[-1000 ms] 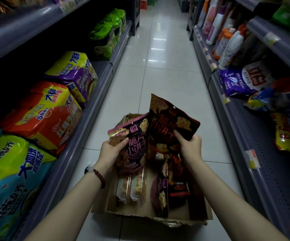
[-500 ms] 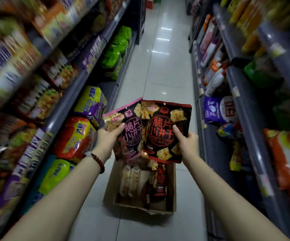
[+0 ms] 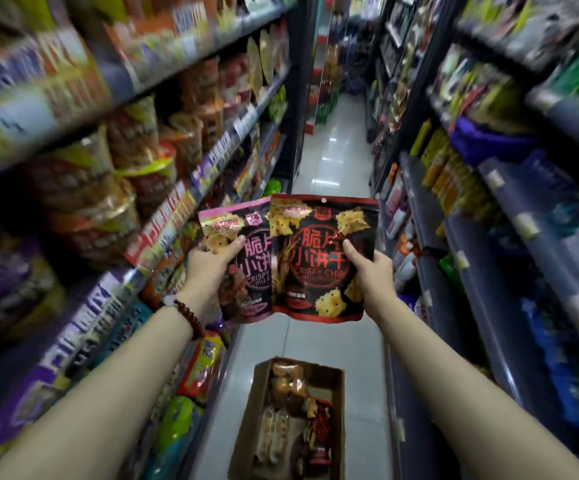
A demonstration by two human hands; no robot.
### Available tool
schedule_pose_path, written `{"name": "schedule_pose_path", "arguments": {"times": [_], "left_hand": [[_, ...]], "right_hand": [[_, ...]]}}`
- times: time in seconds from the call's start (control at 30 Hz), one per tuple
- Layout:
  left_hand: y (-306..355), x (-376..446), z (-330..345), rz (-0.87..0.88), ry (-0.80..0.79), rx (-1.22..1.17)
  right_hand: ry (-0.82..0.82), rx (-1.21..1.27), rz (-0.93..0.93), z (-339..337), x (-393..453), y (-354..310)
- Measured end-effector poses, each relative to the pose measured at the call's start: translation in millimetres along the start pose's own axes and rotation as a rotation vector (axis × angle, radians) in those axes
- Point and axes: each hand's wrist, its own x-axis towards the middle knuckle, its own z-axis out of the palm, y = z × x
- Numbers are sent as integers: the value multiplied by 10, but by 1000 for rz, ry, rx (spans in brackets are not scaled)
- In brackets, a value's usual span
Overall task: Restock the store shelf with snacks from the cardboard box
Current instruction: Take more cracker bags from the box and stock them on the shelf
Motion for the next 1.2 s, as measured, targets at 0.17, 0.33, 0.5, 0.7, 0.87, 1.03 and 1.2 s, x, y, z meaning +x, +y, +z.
{"name": "schedule_pose_path", "arguments": {"times": [0.17, 0.33, 0.5, 0.7, 0.87, 1.03, 1.2], "left_hand": [[885, -246, -37, 145, 33, -57], [1437, -659, -146, 269, 132, -88], [1633, -1153, -373, 360, 289, -84], [1693, -1820, -731, 445, 490, -129], [1769, -2442, -1153, 481, 650, -85], [1906, -3116, -1641, 549, 827, 7], [2070, -3946, -2086, 625, 952, 88]], "right_hand": [[-92, 43, -82, 281, -84, -793], [-249, 115, -108, 414, -113, -1260], [-450, 97, -153, 607, -240, -1584], [-685, 98, -176, 984, -576, -1741], [-872, 109, -156, 1434, -1080, -1768], [-1047, 145, -141, 1881, -1717, -1815], [-1227, 200, -142, 2296, -2512, -1888]]}}
